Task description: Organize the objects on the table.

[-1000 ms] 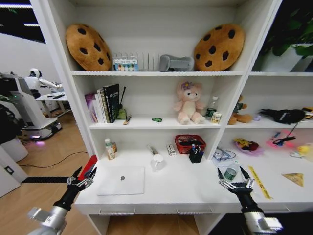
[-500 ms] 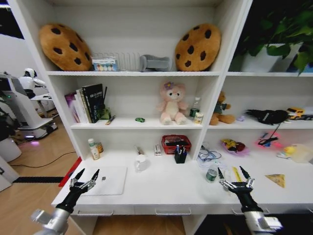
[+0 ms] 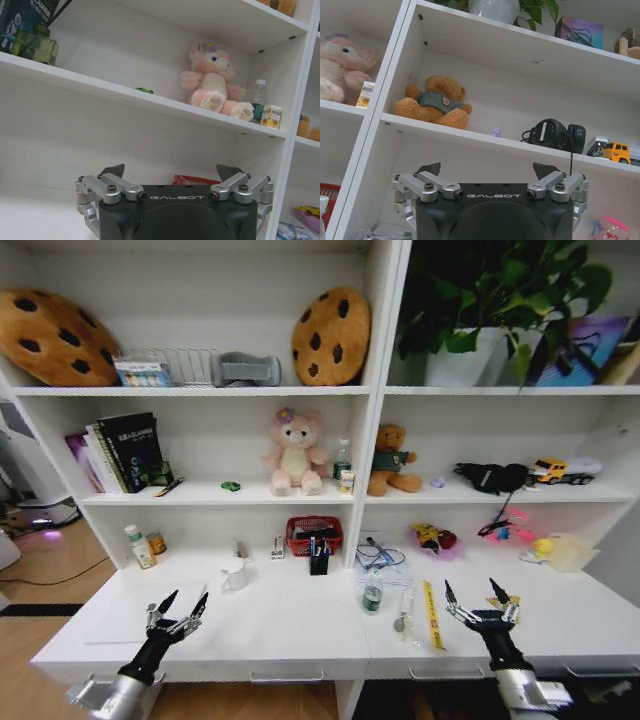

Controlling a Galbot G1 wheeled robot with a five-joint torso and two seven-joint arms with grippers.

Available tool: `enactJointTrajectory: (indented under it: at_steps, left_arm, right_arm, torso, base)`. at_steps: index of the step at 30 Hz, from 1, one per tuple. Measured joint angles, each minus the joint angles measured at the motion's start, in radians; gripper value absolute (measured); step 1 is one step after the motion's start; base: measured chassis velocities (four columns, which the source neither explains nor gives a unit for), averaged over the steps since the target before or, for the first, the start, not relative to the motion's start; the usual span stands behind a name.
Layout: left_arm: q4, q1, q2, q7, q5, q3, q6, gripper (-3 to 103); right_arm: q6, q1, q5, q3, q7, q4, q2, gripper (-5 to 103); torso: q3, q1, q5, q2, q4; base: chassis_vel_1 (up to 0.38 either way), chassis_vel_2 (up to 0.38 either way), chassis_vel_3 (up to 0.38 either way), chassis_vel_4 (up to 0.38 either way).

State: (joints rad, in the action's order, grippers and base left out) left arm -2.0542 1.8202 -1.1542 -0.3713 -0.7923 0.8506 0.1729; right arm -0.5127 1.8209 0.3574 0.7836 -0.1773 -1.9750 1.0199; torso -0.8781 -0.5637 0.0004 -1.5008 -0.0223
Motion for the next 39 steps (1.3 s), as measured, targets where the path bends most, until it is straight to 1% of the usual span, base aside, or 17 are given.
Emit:
enactJointTrajectory:
  at_steps: [2, 5, 7, 8, 10, 11, 12, 13, 15, 19, 21, 24, 26, 32, 33, 36, 39]
  left_arm:
    - [0.0, 0.004, -0.002, -0.001, 0.001, 0.001, 0.001, 100]
    - [-0.001, 0.005, -0.003, -0.001, 0.002, 0.002, 0.002, 100]
    - [-0.001, 0.009, -0.01, -0.001, 0.007, 0.002, 0.003, 100]
    - [-0.001, 0.009, -0.01, -0.001, 0.007, 0.002, 0.003, 100]
    - [0.0, 0.01, -0.012, -0.001, 0.012, 0.003, 0.005, 100]
    - [0.0, 0.01, -0.012, -0.001, 0.012, 0.003, 0.005, 100]
    - [0.001, 0.012, -0.015, -0.001, 0.012, 0.007, 0.005, 100]
    - [0.001, 0.012, -0.015, -0.001, 0.012, 0.007, 0.005, 100]
    - [0.004, 0.016, -0.019, -0.004, 0.008, 0.019, 0.005, 100]
    - [0.008, 0.017, -0.022, -0.005, 0.006, 0.023, 0.006, 100]
    - [0.01, 0.015, -0.024, -0.005, 0.005, 0.023, 0.006, 100]
    - [0.011, 0.014, -0.024, -0.005, 0.005, 0.019, 0.006, 100]
    - [0.012, 0.012, -0.025, -0.002, 0.005, 0.011, 0.006, 100]
    - [0.012, 0.011, -0.026, 0.007, -0.002, 0.002, 0.005, 100]
    - [0.012, 0.01, -0.025, 0.007, -0.003, 0.001, 0.005, 100]
    - [0.012, 0.011, -0.022, 0.007, -0.004, 0.001, 0.005, 100]
    - [0.01, 0.011, -0.017, 0.007, -0.004, 0.002, 0.005, 100]
  right_arm:
    - [0.0, 0.001, 0.0, -0.001, 0.0, 0.0, -0.002, 100]
    - [0.0, 0.001, 0.001, -0.002, 0.002, 0.0, -0.004, 100]
    - [0.004, -0.002, 0.03, -0.03, 0.041, 0.005, -0.014, 100]
    - [0.004, -0.002, 0.03, -0.03, 0.041, 0.005, -0.014, 100]
    - [0.03, -0.01, 0.075, -0.088, 0.108, 0.003, -0.033, 100]
    - [0.03, -0.01, 0.075, -0.088, 0.108, 0.003, -0.033, 100]
    - [0.051, -0.03, 0.098, -0.133, 0.16, -0.004, -0.053, 100]
    - [0.051, -0.03, 0.098, -0.133, 0.16, -0.004, -0.053, 100]
    - [0.066, -0.073, 0.115, -0.179, 0.227, -0.004, -0.08, 100]
    - [0.086, -0.11, 0.12, -0.204, 0.236, 0.002, -0.095, 100]
    - [0.115, -0.152, 0.132, -0.237, 0.221, 0.011, -0.11, 100]
    - [0.126, -0.18, 0.138, -0.261, 0.214, 0.024, -0.116, 100]
    - [0.142, -0.224, 0.15, -0.302, 0.203, 0.051, -0.121, 100]
    - [0.158, -0.307, 0.161, -0.37, 0.195, 0.103, -0.128, 100]
    - [0.166, -0.343, 0.171, -0.402, 0.194, 0.13, -0.137, 100]
    - [0.17, -0.397, 0.183, -0.444, 0.194, 0.166, -0.151, 101]
    - [0.184, -0.431, 0.202, -0.473, 0.188, 0.178, -0.164, 99]
  torso:
    - [0.0, 0.0, -0.001, 0.0, 0.0009]
    - [0.0, 0.0, -0.0013, 0.0, 0.0013]
    - [0.0, 0.0, -0.0005, 0.0, 0.0014]
    - [0.0, 0.0, -0.0005, 0.0, 0.0014]
    - [0.0, 0.0, -0.0006, 0.0, 0.0007]
    - [0.0, 0.0, -0.0006, 0.0, 0.0007]
    - [0.0, 0.0, -0.0002, 0.0, 0.0008]
    - [0.0, 0.0, -0.0002, 0.0, 0.0008]
    - [0.0, 0.0, -0.0003, 0.0, 0.0009]
    - [0.0, 0.0, -0.0004, 0.0, 0.0013]
    - [0.0, 0.0, -0.0005, 0.0, 0.0009]
    - [0.0, 0.0, -0.0006, 0.0, 0.001]
    - [0.0, 0.0, -0.0005, 0.0, 0.0009]
    - [0.0, 0.0, -0.0004, 0.0, 0.001]
    - [0.0, 0.0, -0.0005, 0.0, 0.001]
    - [0.0, 0.0, -0.0004, 0.0, 0.0011]
    - [0.0, 0.0, -0.0005, 0.0, 0.0012]
  base:
    - [0.061, 0.102, -0.029, -0.057]
    - [0.077, 0.114, -0.051, -0.043]
    - [0.0, 0.0, 0.0, 0.0]
    - [0.0, 0.0, 0.0, 0.0]
    - [0.0, 0.0, 0.0, 0.0]
    - [0.0, 0.0, 0.0, 0.0]
    - [-0.03, -0.072, 0.007, 0.038]
    - [-0.03, -0.072, 0.007, 0.038]
    - [-0.015, -0.036, 0.012, 0.013]
    - [0.0, 0.0, 0.0, 0.0]
    - [0.0, 0.0, 0.0, 0.0]
    - [0.0, 0.0, 0.0, 0.0]
    - [0.0, 0.0, 0.0, 0.0]
    - [0.0, 0.0, 0.0, 0.0]
    - [0.0, 0.0, 0.0, 0.0]
    - [0.0, 0.0, 0.0, 0.0]
    - [0.0, 0.0, 0.0, 0.0]
